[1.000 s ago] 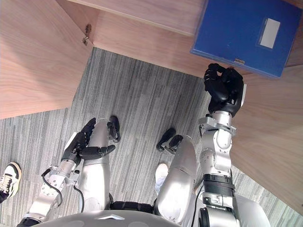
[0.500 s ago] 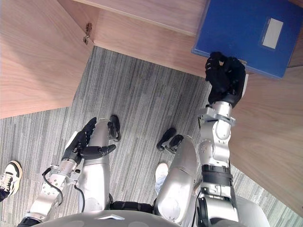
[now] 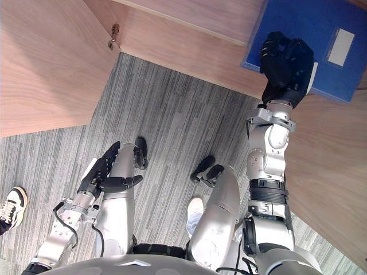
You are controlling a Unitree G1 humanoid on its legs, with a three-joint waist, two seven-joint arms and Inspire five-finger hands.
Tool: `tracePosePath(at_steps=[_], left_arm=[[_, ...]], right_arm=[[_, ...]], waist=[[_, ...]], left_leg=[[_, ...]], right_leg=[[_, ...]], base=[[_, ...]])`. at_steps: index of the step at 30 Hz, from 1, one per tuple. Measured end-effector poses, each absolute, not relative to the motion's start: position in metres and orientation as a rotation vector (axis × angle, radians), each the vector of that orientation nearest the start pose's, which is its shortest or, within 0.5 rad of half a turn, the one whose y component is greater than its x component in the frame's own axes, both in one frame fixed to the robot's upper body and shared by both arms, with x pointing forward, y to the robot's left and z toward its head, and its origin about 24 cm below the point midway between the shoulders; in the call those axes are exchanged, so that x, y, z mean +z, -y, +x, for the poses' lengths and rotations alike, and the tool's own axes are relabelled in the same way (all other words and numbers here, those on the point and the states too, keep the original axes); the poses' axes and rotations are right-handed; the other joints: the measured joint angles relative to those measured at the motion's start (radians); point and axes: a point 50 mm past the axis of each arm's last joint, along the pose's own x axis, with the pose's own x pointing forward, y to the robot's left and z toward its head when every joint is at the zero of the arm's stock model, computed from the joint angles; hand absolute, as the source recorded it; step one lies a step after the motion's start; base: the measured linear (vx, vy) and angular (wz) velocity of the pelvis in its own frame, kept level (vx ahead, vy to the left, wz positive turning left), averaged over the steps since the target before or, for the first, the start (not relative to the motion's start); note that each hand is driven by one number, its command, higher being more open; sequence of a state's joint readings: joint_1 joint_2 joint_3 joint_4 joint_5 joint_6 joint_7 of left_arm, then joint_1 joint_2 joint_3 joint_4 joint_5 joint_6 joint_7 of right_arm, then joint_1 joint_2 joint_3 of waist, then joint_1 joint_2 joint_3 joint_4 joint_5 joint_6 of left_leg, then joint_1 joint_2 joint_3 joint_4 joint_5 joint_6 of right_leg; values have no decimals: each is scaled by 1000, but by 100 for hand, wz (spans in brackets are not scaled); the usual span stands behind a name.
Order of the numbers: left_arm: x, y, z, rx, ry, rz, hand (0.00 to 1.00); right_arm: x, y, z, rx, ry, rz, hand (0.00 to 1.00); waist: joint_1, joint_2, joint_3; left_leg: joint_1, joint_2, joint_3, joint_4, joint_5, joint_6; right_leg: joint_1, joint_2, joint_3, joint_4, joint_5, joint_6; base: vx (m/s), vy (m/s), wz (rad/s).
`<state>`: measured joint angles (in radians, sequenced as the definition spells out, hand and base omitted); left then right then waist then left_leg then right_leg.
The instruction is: Walk over to the cabinet, pick up the folder, carry it to the office cabinet, place the folder inside the office cabinet, then close the office cabinet door
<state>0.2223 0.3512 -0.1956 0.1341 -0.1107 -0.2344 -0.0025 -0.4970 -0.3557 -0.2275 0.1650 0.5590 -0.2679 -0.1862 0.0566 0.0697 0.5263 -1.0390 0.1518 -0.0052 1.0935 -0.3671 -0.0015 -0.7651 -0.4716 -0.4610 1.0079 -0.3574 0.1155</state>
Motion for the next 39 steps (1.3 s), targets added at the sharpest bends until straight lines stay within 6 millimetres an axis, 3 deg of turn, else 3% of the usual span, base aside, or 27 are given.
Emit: tracePosePath(at_steps=[14,23,30,39], left_arm=[[-12,-185,194,-164,-161,212,100],[-11,-185,194,-163,-160,212,100],[-11,-187,194,-153,-160,214,100],[-9,-188,195,-150,-153,215,100]], right_arm=[[192,256,312,-301,643,326,0],[167,274,296,-382,589,322,0],[151,265,286,-394,572,390,0],[158,263,289,-378,595,399,0]], waist=[[13,1,0],[14,1,0],[11,1,0],[7,1,0]], left_leg=[[0,-1,1,-1,0,0],[-2,2,1,5,-2,0],[-8,16,0,13,-8,-1],[-21,16,3,13,-8,-1]], right_leg=[[-2,-1,1,0,0,0],[-2,2,3,0,0,0],[-7,17,5,-8,5,0],[-23,18,10,-11,12,2]], base=[[0,0,0],[0,0,0],[0,4,-5],[0,1,-1]])
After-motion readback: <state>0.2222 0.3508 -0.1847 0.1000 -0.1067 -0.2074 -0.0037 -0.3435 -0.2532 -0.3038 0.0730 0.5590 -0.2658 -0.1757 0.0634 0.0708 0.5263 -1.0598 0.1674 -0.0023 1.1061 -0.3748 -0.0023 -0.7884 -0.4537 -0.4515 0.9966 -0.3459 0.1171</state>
